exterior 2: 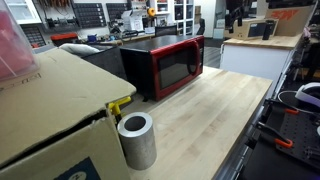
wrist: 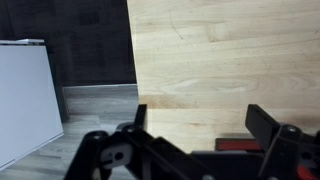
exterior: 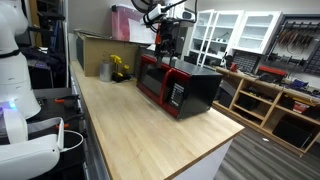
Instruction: Open the microwave door
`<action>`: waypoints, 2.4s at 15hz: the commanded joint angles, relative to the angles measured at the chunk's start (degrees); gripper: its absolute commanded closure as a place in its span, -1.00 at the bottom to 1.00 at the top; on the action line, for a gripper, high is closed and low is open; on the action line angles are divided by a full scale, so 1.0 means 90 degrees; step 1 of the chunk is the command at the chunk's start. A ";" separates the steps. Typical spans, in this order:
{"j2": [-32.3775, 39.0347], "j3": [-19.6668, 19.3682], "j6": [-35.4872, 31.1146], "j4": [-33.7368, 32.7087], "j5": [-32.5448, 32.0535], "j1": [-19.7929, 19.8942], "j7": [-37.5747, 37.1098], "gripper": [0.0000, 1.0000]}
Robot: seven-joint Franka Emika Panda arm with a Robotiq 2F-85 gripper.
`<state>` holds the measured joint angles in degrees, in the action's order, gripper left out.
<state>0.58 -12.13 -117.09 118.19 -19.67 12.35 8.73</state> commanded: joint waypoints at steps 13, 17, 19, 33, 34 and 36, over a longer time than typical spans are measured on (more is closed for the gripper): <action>0.0351 0.0194 -0.0182 -0.0125 0.0382 -0.0186 -0.0141 -1.00; 0.0805 0.0390 -0.0426 -0.0326 0.0440 -0.0365 -0.0124 -1.00; 0.1103 0.0454 -0.0597 -0.0478 0.0390 -0.0431 -0.0125 -1.00; 0.2136 0.0806 -0.1894 -0.1066 0.0455 -0.0709 0.0083 -1.00; 0.2156 0.0802 -0.1900 -0.1057 0.0448 -0.0720 0.0077 -0.69; 0.2194 0.0796 -0.1920 -0.1052 0.0457 -0.0730 0.0060 -0.32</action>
<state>19.41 -4.91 -133.60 109.71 -16.15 5.90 8.57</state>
